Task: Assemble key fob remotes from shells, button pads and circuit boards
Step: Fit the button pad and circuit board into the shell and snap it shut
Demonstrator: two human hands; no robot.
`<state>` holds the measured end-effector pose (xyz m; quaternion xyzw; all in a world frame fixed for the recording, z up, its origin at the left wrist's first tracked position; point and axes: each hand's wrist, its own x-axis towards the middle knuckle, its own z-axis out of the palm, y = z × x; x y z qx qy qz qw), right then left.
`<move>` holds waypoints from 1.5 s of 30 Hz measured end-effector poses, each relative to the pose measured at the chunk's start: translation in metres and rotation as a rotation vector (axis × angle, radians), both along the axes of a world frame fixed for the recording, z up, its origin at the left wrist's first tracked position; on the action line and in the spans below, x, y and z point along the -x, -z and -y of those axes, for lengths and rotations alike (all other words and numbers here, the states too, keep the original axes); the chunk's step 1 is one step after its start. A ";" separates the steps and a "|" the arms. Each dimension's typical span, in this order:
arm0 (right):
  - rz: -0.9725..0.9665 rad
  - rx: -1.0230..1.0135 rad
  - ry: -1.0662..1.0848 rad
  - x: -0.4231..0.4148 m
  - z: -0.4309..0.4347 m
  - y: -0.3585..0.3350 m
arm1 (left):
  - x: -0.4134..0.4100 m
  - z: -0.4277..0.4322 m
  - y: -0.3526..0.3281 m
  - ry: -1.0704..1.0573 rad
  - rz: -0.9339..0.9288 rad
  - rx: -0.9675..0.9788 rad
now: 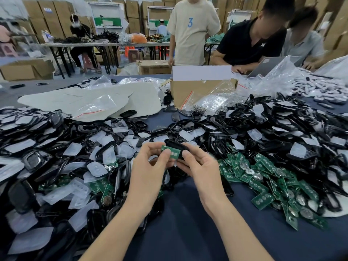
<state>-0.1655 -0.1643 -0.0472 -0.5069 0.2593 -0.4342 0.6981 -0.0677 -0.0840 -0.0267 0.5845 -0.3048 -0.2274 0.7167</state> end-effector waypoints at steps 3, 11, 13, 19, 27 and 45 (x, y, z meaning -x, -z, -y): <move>-0.005 0.033 -0.022 -0.002 -0.001 0.001 | 0.003 0.001 0.001 -0.030 0.042 0.025; -0.005 0.105 -0.064 -0.002 -0.005 0.000 | 0.004 0.000 0.003 -0.076 0.072 0.036; -0.004 0.108 -0.065 -0.002 -0.005 -0.001 | 0.003 -0.001 0.003 -0.068 0.083 0.035; 0.004 0.111 -0.048 -0.002 -0.006 -0.001 | 0.002 0.000 0.004 -0.057 0.094 0.030; 0.003 0.133 -0.062 -0.003 -0.007 0.000 | 0.000 0.001 0.010 -0.142 0.161 -0.036; -0.050 0.154 -0.050 -0.003 -0.007 0.004 | 0.000 0.004 0.010 -0.214 -0.030 -0.067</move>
